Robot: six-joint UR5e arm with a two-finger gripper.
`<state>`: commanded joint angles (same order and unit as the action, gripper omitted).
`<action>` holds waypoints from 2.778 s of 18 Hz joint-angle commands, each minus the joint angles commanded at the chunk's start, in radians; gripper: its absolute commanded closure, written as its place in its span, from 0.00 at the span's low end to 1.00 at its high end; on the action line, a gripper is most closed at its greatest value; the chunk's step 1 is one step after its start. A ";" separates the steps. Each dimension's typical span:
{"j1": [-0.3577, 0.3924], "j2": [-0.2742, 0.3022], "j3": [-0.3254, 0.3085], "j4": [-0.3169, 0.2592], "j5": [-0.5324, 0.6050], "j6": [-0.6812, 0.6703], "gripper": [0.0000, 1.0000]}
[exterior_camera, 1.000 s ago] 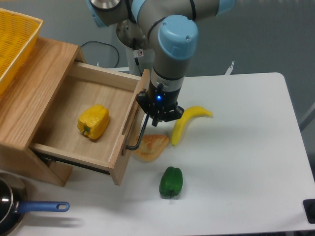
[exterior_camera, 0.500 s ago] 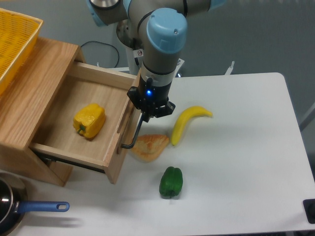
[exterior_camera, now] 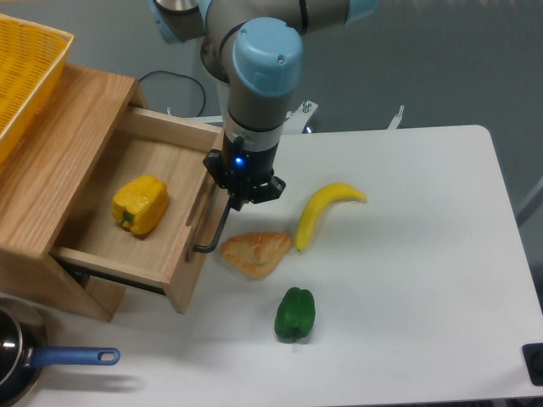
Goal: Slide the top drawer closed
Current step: 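Push the drawer front with the gripper into the wooden cabinet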
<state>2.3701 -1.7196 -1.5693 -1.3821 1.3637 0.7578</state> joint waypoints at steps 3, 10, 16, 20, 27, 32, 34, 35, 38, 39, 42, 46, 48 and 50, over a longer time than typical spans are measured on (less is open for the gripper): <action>-0.017 -0.002 0.000 0.000 0.000 -0.017 1.00; -0.075 -0.005 -0.003 0.000 0.000 -0.044 1.00; -0.124 -0.005 0.000 0.002 0.000 -0.084 1.00; -0.150 -0.009 -0.003 0.002 0.000 -0.098 1.00; -0.183 -0.011 -0.003 0.002 -0.002 -0.123 1.00; -0.215 -0.011 -0.003 0.003 -0.003 -0.138 1.00; -0.229 -0.011 -0.003 0.006 -0.005 -0.150 1.00; -0.230 -0.011 0.000 0.006 -0.005 -0.150 1.00; -0.242 -0.009 0.000 0.006 -0.012 -0.152 1.00; -0.245 -0.008 0.000 0.006 -0.014 -0.152 1.00; -0.247 -0.006 0.000 0.006 -0.014 -0.155 1.00; -0.261 -0.003 0.000 0.002 -0.017 -0.156 1.00; -0.268 -0.003 0.000 0.003 -0.017 -0.166 1.00; -0.281 -0.003 0.000 0.003 -0.017 -0.166 1.00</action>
<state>2.0893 -1.7226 -1.5693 -1.3790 1.3468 0.5921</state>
